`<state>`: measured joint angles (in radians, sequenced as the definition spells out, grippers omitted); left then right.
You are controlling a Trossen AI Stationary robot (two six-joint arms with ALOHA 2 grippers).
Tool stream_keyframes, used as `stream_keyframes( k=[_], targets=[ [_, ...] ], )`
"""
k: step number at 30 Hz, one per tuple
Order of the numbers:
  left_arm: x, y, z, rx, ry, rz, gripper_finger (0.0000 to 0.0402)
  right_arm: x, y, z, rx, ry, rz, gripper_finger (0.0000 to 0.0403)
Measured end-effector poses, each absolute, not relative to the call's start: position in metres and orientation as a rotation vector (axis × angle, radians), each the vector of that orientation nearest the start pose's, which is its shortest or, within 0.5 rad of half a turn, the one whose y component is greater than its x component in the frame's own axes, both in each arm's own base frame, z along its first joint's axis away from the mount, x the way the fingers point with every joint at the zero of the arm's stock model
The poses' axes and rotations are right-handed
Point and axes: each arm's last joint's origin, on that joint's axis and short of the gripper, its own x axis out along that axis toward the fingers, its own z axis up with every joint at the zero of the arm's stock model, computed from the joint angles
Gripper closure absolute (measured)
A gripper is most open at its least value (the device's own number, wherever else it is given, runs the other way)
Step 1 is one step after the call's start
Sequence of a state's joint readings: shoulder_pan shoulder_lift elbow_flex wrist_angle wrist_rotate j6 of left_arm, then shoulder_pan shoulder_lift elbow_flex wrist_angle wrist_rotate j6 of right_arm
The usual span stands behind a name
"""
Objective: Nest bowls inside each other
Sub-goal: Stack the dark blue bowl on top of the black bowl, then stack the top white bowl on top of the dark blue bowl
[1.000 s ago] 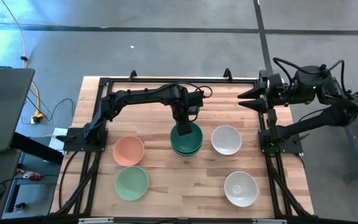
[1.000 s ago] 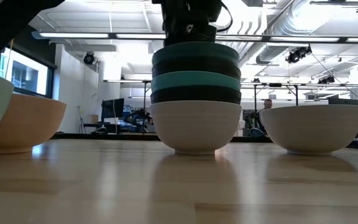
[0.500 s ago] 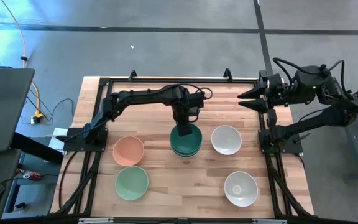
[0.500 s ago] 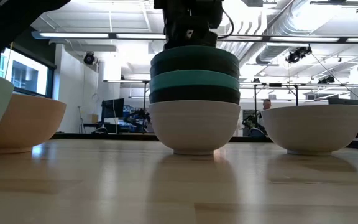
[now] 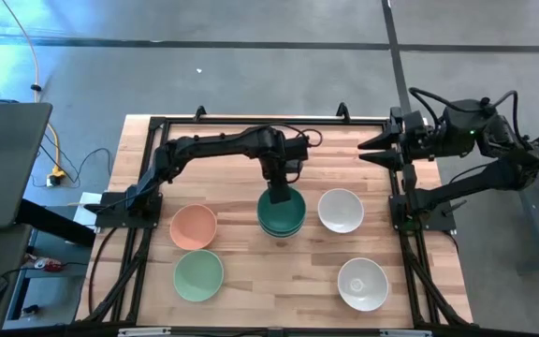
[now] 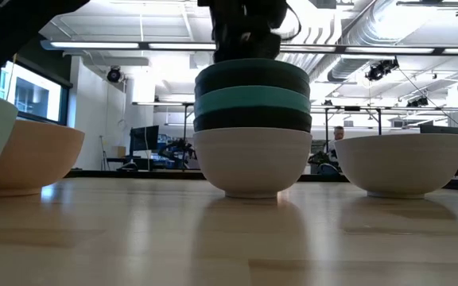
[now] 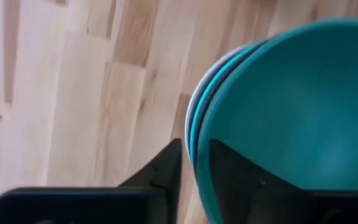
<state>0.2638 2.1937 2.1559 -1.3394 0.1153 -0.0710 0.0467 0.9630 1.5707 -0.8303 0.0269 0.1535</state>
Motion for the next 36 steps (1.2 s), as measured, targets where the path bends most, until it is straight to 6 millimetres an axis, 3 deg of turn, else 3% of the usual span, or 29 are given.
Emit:
stream_keyframes(
  k=[7, 13, 18, 26, 30, 36],
  targets=[
    [0.428, 0.11, 0.298, -0.291, 1.263, 0.143, 0.0246, 0.131, 0.005, 0.484, 0.183, 0.261, -0.007, 0.03],
    [0.418, 0.108, 0.32, -0.238, 1.288, 0.111, 0.0206, 0.132, 0.001, 0.455, 0.362, 0.551, -0.254, 0.03],
    [0.404, 0.106, 0.336, -0.145, 1.311, 0.131, 0.0197, 0.133, -0.001, 0.427, 0.521, 0.835, -0.5, 0.03],
    [0.372, 0.102, 0.385, -0.038, 1.19, 0.127, 0.0198, 0.159, 0.001, 0.405, 0.636, 0.981, -0.668, 0.03],
    [0.35, 0.099, 0.412, 0.004, 1.105, 0.127, 0.0198, 0.17, 0.001, 0.375, 0.673, 1.1, -0.745, 0.03],
    [0.311, 0.095, 0.454, 0.038, 0.958, 0.139, 0.0199, 0.169, 0.003, 0.323, 0.732, 1.288, -0.852, 0.03]
  ],
)
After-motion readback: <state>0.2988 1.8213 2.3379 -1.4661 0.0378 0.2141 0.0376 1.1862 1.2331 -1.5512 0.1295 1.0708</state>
